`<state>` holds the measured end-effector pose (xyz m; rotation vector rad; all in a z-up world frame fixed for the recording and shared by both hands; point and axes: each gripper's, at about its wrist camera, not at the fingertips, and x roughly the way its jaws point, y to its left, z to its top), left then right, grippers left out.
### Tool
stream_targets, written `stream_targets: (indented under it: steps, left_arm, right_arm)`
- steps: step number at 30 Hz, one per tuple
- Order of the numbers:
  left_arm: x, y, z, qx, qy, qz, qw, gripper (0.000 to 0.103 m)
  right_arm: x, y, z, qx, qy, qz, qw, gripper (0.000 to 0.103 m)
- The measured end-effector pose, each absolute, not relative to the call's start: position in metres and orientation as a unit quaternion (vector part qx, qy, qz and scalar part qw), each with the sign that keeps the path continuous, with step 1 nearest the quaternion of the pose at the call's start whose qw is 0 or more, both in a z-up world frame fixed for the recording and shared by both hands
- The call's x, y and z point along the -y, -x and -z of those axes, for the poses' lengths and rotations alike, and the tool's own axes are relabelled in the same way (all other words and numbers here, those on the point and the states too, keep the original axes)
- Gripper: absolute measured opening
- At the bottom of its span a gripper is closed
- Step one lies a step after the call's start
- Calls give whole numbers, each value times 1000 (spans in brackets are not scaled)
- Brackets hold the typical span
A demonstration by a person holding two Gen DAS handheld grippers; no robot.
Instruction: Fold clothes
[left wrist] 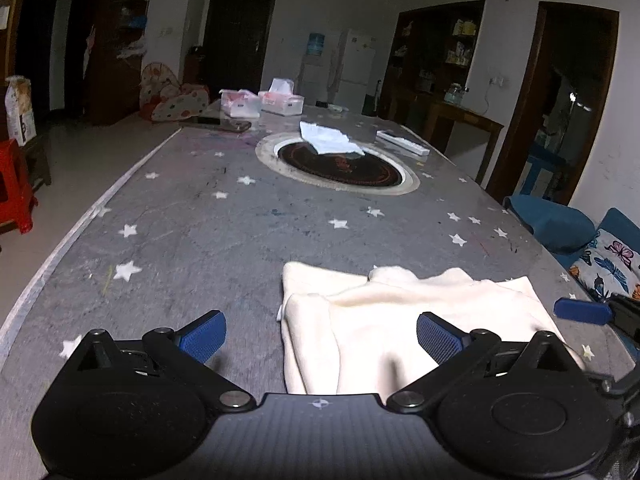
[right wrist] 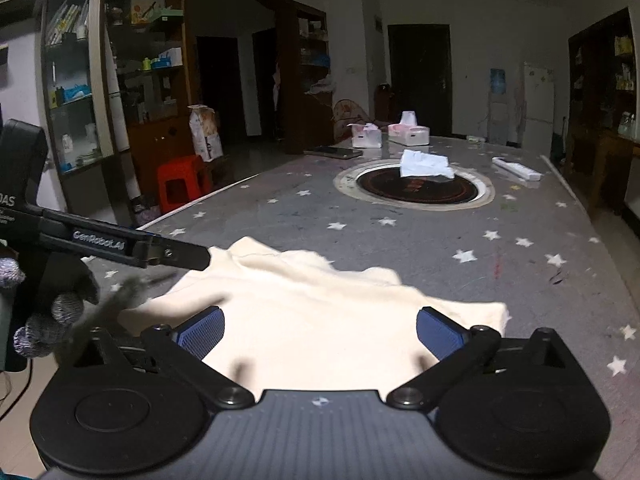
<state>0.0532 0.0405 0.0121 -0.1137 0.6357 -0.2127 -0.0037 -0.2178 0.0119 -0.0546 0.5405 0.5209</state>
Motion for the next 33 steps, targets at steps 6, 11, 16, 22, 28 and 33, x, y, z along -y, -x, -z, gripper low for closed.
stream_targets:
  steps: [6, 11, 16, 22, 28, 33]
  left_arm:
    - [-43, -42, -14, -316, 43, 94, 943, 103]
    - [-41, -28, -16, -315, 43, 89, 944, 103]
    - [-35, -17, -18, -310, 34, 84, 946, 103]
    - [-29, -6, -20, -306, 24, 75, 949, 103]
    - [-44, -11, -15, -318, 34, 47, 946, 103]
    - [-63, -16, -13, -324, 56, 29, 944, 103]
  right_arm:
    - [209, 19, -12, -254, 41, -275, 927, 103]
    - [206, 28, -11, -272, 40, -268, 923, 103]
    - [210, 35, -7, -288, 37, -254, 923, 103]
    - [208, 45, -11, -272, 49, -259, 925, 103]
    - [176, 46, -11, -262, 105, -297, 912, 99]
    - [142, 42, -5, -261, 162, -327, 894, 91]
